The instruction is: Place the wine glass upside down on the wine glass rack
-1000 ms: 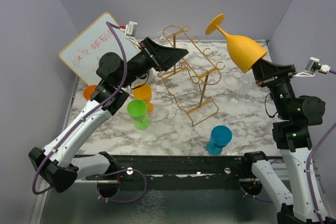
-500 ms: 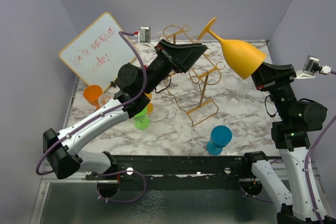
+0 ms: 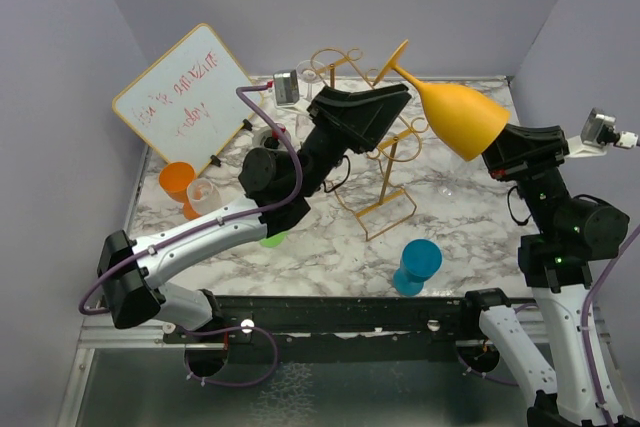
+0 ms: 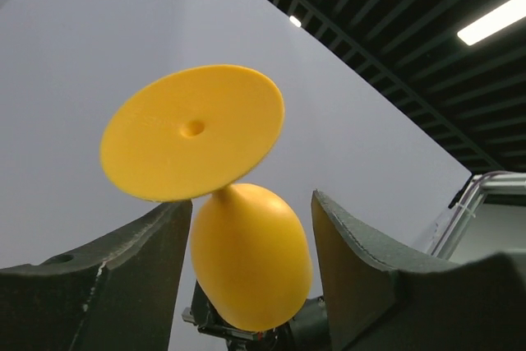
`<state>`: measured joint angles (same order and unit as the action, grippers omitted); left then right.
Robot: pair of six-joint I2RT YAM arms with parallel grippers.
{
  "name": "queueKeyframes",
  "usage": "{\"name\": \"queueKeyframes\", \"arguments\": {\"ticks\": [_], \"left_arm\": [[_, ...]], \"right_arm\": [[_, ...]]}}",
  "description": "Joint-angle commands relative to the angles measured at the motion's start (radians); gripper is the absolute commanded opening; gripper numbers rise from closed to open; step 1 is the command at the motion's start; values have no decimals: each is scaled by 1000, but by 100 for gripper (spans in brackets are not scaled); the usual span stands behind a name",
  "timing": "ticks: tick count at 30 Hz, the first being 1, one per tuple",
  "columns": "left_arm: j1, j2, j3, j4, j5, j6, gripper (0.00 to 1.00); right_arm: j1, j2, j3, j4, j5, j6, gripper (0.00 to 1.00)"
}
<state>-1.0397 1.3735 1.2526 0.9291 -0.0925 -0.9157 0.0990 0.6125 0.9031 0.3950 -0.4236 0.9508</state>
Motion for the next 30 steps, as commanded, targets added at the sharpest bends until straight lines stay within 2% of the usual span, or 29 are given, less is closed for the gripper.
{"name": "queueKeyframes", "arguments": {"ticks": [1, 5, 13, 23, 24, 29, 30], "left_arm": [[-16, 38, 41, 73, -96, 28, 58], [-19, 75, 88, 83, -91, 38, 55], [-30, 95, 106, 94, -71, 47, 37], [-34, 140, 157, 108, -103, 9, 36], [-33, 141, 156, 108, -104, 9, 34], [-34, 132, 138, 108, -107, 17, 2], [-34, 130, 136, 108, -107, 26, 0]], "right_arm": [[2, -10, -15, 59, -49, 17, 0], [1, -11, -22, 77, -63, 24, 1], [1, -4, -31, 93, -85, 19, 0], [1, -27, -93, 189, -120, -70, 1], [1, -28, -96, 192, -124, -74, 1], [1, -29, -109, 202, -122, -78, 1], [1, -29, -108, 198, -119, -75, 0]]}}
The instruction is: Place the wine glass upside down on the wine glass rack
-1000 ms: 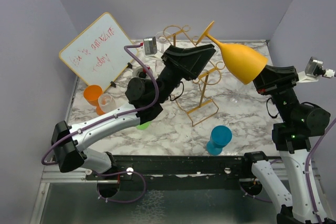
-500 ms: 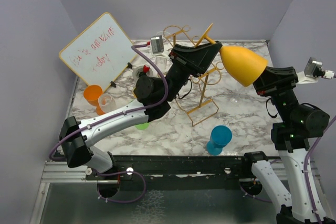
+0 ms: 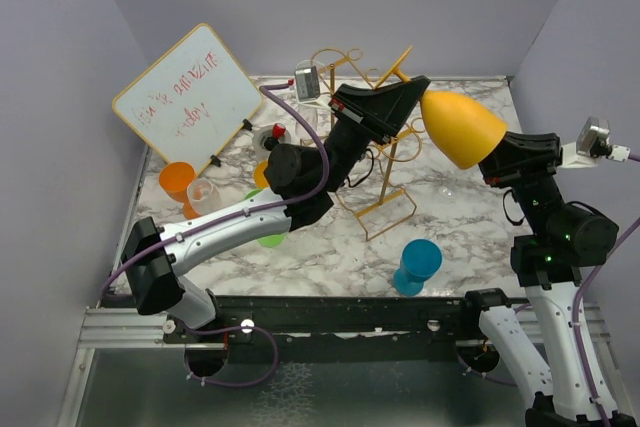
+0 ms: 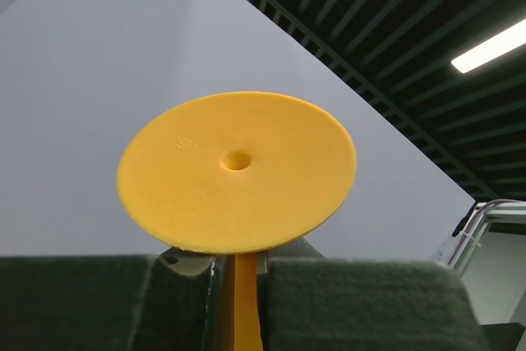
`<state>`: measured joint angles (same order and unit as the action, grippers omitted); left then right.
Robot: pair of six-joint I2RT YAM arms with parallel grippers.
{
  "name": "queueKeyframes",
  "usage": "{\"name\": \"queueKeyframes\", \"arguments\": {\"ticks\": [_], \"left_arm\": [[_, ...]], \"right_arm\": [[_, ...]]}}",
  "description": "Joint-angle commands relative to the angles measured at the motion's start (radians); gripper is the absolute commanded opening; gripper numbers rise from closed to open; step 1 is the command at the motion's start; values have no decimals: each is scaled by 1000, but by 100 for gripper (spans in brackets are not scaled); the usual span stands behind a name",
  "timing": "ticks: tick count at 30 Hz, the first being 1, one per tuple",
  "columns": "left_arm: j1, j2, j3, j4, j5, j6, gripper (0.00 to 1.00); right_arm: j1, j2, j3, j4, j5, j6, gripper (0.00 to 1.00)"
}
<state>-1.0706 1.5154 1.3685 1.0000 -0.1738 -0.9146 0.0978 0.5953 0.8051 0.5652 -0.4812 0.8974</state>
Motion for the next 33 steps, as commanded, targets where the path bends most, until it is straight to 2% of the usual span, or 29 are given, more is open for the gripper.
{"name": "queueKeyframes", "arguments": {"ticks": [1, 4, 5, 8, 12, 16, 22, 26, 30, 33], "left_arm": [[-3, -13, 20, 36, -24, 35, 0], [-2, -22, 27, 34, 7, 92, 0], [-2, -27, 29, 31, 15, 111, 0], [-2, -52, 35, -11, 14, 175, 0], [1, -92, 62, -124, -7, 280, 0], [25, -108, 140, -283, -23, 371, 0], [140, -72, 293, -536, 18, 379, 0], [266, -86, 333, -662, 79, 338, 0], [353, -81, 447, -909, 157, 405, 0], [405, -91, 479, -1023, 232, 457, 0]], "right_arm": [[2, -11, -8, 21, -58, -17, 1], [2, -15, 4, -19, -50, -25, 2], [3, -17, 11, -42, -40, -31, 6], [3, -38, 10, -87, 7, -32, 27], [3, -55, 17, -143, 64, -41, 41], [2, -59, 18, -193, 97, -64, 43], [3, -72, 6, -230, 142, -92, 44], [3, -76, 15, -263, 159, -107, 45], [2, -77, 25, -288, 171, -120, 45], [2, -71, 37, -298, 152, -146, 45]]}}
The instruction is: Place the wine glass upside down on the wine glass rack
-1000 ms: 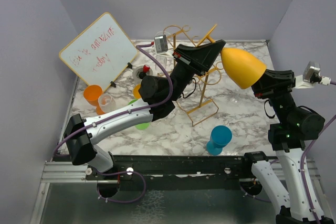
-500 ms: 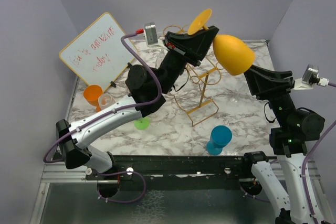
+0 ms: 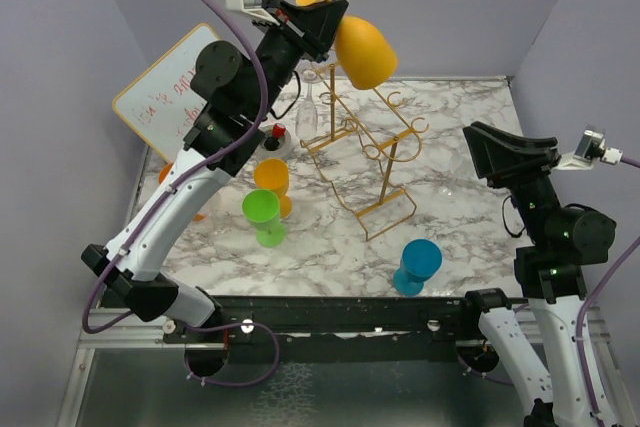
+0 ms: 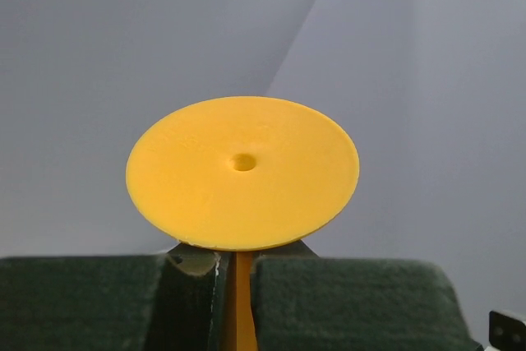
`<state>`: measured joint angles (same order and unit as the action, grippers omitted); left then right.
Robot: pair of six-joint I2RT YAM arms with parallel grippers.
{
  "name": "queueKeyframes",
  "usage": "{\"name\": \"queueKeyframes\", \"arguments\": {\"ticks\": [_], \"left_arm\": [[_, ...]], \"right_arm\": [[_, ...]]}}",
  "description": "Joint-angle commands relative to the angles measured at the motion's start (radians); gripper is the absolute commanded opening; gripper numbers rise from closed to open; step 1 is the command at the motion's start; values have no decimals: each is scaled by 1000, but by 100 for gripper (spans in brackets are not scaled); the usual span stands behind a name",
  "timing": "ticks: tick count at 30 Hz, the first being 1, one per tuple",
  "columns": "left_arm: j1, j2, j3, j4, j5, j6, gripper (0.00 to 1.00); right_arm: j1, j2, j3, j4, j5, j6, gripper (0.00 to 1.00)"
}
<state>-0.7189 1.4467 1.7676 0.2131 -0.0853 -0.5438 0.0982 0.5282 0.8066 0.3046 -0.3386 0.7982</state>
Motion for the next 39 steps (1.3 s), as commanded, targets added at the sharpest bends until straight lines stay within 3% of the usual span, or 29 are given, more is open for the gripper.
{"name": "queueKeyframes", "arguments": {"ticks": [1, 8, 13, 22, 29, 33, 39], "left_arm": [[69, -28, 83, -275, 148, 106, 0], [166, -65, 83, -515, 123, 248, 0], [224, -106, -36, -586, 61, 253, 0], [239, -236, -347, -449, 123, 359, 0], [239, -282, -560, -231, 290, 491, 0], [239, -264, -591, -161, 388, 561, 0], [239, -214, -587, -147, 415, 620, 0]], "right_arm": [[2, 1, 47, -47, 1, -66, 44], [2, 22, 116, -133, 8, -145, 44], [2, 25, 104, -179, 31, -138, 42], [2, 30, 92, -208, 18, -134, 39], [2, 20, 93, -252, 22, -165, 39], [3, 15, 96, -261, 23, -190, 38], [1, 13, 99, -267, 31, -193, 38]]}}
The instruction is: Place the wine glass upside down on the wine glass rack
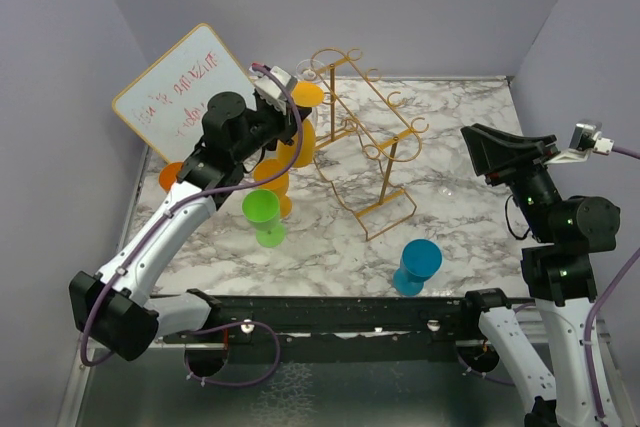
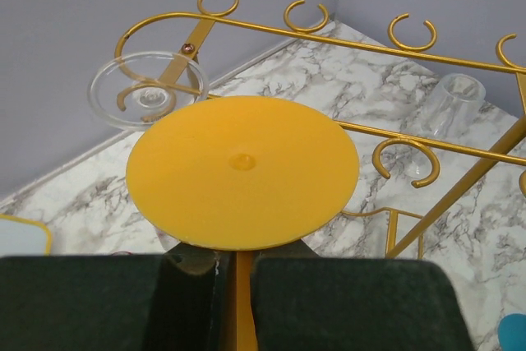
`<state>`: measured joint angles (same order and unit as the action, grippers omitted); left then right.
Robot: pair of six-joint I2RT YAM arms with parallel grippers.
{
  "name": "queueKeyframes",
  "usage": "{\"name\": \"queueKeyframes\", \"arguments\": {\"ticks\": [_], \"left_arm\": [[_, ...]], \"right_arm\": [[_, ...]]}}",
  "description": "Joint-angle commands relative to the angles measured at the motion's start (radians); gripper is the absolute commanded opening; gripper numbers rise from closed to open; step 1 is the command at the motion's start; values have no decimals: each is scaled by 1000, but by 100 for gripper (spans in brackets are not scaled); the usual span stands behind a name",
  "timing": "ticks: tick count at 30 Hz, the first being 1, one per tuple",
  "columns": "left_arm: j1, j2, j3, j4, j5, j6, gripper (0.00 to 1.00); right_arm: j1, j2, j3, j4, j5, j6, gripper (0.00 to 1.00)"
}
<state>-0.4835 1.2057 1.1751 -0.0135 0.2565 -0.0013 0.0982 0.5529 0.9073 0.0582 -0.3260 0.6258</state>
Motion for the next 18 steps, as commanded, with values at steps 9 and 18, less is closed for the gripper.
{"name": "queueKeyframes", "arguments": {"ticks": [9, 18], "left_arm": [[3, 89, 14, 107, 74, 97, 0], [3, 129, 20, 148, 77, 69, 0]], "right_arm": [[2, -11, -9, -26, 30, -5, 37], [2, -9, -10, -27, 34, -5, 37]]}}
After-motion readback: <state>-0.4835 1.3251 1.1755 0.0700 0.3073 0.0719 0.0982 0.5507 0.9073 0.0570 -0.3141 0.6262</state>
